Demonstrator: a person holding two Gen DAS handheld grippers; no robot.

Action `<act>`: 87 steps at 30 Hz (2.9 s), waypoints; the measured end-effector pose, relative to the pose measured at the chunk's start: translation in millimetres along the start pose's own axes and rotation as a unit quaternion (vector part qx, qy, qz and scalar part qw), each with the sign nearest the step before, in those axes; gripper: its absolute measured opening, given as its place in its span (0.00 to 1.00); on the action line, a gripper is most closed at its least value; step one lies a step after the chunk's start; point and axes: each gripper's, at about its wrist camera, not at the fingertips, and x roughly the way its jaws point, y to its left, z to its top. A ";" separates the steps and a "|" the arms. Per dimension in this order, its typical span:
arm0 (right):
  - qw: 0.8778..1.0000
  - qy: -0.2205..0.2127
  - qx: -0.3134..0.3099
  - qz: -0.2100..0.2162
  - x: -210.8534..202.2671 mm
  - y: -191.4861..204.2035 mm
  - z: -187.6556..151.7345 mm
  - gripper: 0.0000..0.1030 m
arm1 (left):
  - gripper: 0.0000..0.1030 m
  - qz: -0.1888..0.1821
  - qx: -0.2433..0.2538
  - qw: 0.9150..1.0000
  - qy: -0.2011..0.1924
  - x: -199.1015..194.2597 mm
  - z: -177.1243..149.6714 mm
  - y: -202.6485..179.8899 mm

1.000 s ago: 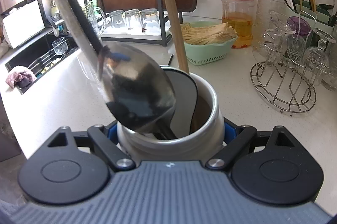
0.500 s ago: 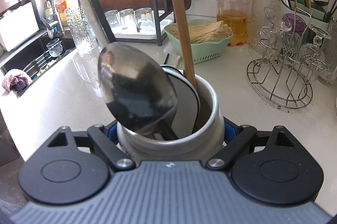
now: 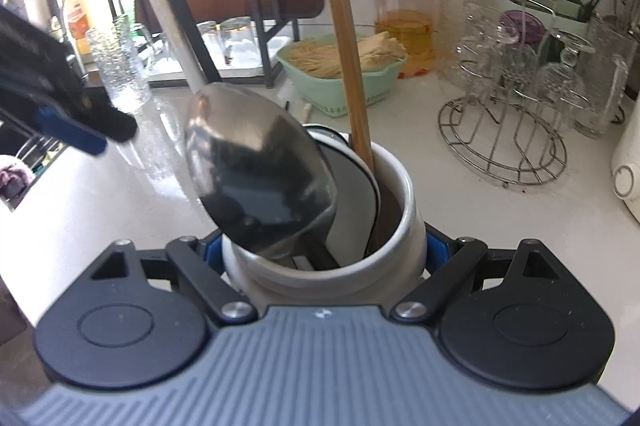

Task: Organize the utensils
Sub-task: 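Move the left tool down to the copper spoon on the counter, then close the left tool on the copper spoon's bowl, then lift the copper spoon with the left tool toward the mug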

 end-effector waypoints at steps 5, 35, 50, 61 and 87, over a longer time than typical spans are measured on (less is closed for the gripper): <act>1.000 0.003 0.014 -0.016 -0.8 1.7 -0.6 0.89 | 0.54 -0.001 0.019 1.000 0.015 33.6 8.1 10.7; 0.997 -0.006 0.052 -0.059 -3.4 8.1 -4.9 0.89 | 0.05 -0.068 0.167 0.983 0.033 127.7 37.2 -3.3; 0.999 0.006 0.035 -0.039 -1.6 1.6 -1.7 0.89 | 0.00 -0.049 0.158 0.986 0.011 79.6 14.7 -15.4; 1.000 0.001 0.015 -0.016 -1.2 -2.6 -2.0 0.89 | 0.00 -0.010 0.128 0.991 -0.032 14.4 -21.4 -38.8; 1.000 -0.004 0.005 -0.006 -2.9 -2.3 -2.8 0.89 | 0.00 0.007 0.122 0.981 -0.148 -84.4 -50.9 -80.4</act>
